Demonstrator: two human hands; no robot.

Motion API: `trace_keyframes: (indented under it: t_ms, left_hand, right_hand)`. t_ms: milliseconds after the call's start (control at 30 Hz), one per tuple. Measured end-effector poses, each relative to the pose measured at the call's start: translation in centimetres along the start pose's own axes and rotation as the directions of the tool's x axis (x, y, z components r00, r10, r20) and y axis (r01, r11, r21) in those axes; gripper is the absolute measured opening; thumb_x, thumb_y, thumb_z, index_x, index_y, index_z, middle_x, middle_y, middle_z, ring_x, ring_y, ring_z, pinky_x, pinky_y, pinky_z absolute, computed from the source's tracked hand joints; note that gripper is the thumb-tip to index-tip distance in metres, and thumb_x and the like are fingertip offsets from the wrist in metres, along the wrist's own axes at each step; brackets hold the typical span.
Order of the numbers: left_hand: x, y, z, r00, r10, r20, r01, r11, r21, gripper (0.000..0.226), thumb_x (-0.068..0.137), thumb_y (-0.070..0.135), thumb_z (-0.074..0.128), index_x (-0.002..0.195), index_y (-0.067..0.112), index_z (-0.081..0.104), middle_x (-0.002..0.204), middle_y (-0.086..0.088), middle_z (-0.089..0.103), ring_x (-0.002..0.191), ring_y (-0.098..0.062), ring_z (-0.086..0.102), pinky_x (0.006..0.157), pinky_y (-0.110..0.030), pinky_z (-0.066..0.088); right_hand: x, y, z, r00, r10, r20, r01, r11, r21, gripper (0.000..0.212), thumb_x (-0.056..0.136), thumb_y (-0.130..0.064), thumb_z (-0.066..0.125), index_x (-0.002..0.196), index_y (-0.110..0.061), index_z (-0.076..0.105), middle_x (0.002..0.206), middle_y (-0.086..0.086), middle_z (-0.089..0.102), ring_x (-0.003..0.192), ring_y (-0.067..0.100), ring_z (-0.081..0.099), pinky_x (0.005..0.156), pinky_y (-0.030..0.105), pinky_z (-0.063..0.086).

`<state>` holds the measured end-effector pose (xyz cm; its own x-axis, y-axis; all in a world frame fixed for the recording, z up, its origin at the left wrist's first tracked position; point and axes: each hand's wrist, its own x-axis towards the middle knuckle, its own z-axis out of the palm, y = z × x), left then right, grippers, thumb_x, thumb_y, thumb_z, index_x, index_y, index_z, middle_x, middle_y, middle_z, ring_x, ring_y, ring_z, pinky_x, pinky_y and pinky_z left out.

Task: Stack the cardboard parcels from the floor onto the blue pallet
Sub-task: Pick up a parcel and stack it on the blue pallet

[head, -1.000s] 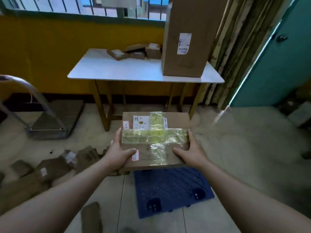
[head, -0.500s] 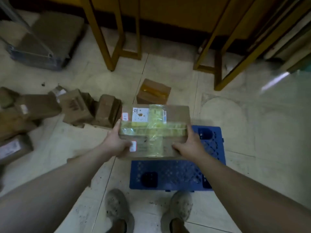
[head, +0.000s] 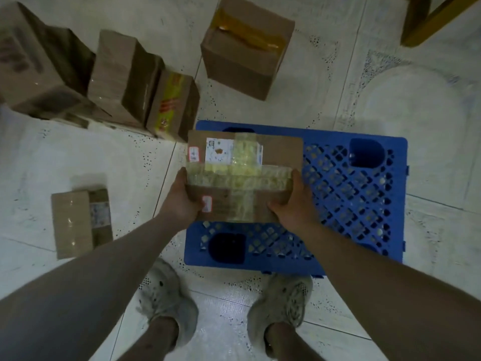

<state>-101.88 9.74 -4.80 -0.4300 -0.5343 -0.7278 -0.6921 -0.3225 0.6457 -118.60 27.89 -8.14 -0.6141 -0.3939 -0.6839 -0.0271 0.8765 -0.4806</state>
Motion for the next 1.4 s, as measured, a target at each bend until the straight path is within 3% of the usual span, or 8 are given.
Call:
trace_keyframes:
  t_ms: [167,333,400,500,633,767,1033,1400]
  left_hand:
    - [2.6,0.9,-0.1,0.999,0.046,0.024,-0.043,0.994,-0.097,0.057,0.083,-0.013,0.058,0.119,0.028,0.04,0.114,0.003,0.057,0.098,-0.011,0.062,0.067,-0.048,0.058]
    - [4.0,3.3,-1.4,0.988,0.052,0.146,-0.045,0.998,-0.052,0.062,0.086,-0.003,0.061,0.131,0.03,0.035,0.111,0.011,0.054,0.09,-0.005,0.06,0.053,-0.021,0.054]
    - [2.8,4.8,-2.4,0.982,0.053,0.18,-0.078,0.988,0.132,0.067,0.082,0.011,0.071,0.135,0.029,0.034,0.113,0.01,0.056,0.094,-0.007,0.059,0.056,-0.011,0.05]
    - [-0.9,7.4,-5.0,0.996,0.054,0.064,-0.076,0.906,0.417,0.081,0.083,0.026,0.07,0.147,0.016,0.023,0.139,0.001,0.045,0.121,-0.018,0.048,0.089,-0.015,0.04]
    - [-8.7,12.4,-10.3,1.0,0.001,0.01,-0.006,0.85,0.528,0.081,0.089,0.033,0.062,0.151,0.019,0.012,0.157,-0.004,0.016,0.141,-0.023,0.022,0.11,-0.033,0.023]
    - [-17.8,18.4,-17.6,0.997,0.077,0.004,-0.067,0.83,0.554,0.078,0.089,0.034,0.061,0.151,0.021,0.015,0.157,-0.003,0.017,0.142,-0.023,0.022,0.112,-0.037,0.024]
    - [-32.2,27.2,-31.6,0.975,0.183,-0.123,-0.1,0.865,0.493,0.08,0.086,0.039,0.063,0.15,0.023,0.018,0.154,-0.009,0.025,0.139,-0.026,0.028,0.111,-0.038,0.027]
    - [-44.6,27.7,-44.4,0.896,0.265,-0.356,-0.074,0.881,0.468,0.078,0.086,0.032,0.066,0.149,0.018,0.023,0.153,-0.01,0.029,0.135,-0.024,0.035,0.108,-0.033,0.03]
  right_hand:
    - [2.1,-1.0,0.3,0.999,-0.031,-0.04,0.031,1.0,0.001,0.096,0.087,-0.031,0.068,0.152,-0.03,-0.003,0.154,0.009,0.015,0.126,0.027,0.039,0.083,0.023,0.031]
    - [3.2,-3.0,-0.8,1.0,0.009,0.008,-0.009,0.998,-0.058,0.098,0.089,-0.033,0.066,0.152,-0.03,-0.009,0.156,0.013,0.008,0.132,0.031,0.034,0.08,0.024,0.033]
    - [2.3,-4.0,-2.0,0.998,0.05,0.045,-0.045,0.994,-0.101,0.101,0.088,-0.037,0.066,0.151,-0.032,-0.011,0.159,0.015,-0.005,0.138,0.033,0.028,0.086,0.027,0.036]
    - [-1.4,-7.3,-4.9,0.993,0.075,0.095,-0.06,0.985,-0.159,0.1,0.085,-0.049,0.064,0.152,-0.032,-0.009,0.159,0.013,-0.013,0.143,0.032,0.018,0.099,0.029,0.037]
    - [-8.7,-15.5,-10.0,0.994,-0.009,0.105,0.033,0.974,-0.224,0.082,0.085,-0.051,0.061,0.151,-0.025,0.019,0.154,0.015,0.019,0.136,0.031,0.031,0.105,0.036,0.037]
    - [-17.5,-25.7,-13.7,0.995,-0.079,0.057,0.092,0.956,-0.28,0.077,0.09,-0.05,0.055,0.151,-0.018,0.021,0.152,0.015,0.026,0.131,0.033,0.039,0.105,0.043,0.038]
    - [-32.9,-40.7,-15.4,0.958,-0.276,0.079,0.286,0.938,-0.197,0.078,0.087,-0.051,0.059,0.151,-0.029,0.019,0.154,0.005,0.026,0.132,0.026,0.041,0.102,0.047,0.044]
    - [-43.8,-51.6,-14.0,0.85,-0.509,0.138,0.527,0.811,-0.256,0.073,0.091,-0.044,0.059,0.151,-0.028,0.022,0.156,0.007,0.024,0.138,0.029,0.033,0.107,0.045,0.039]
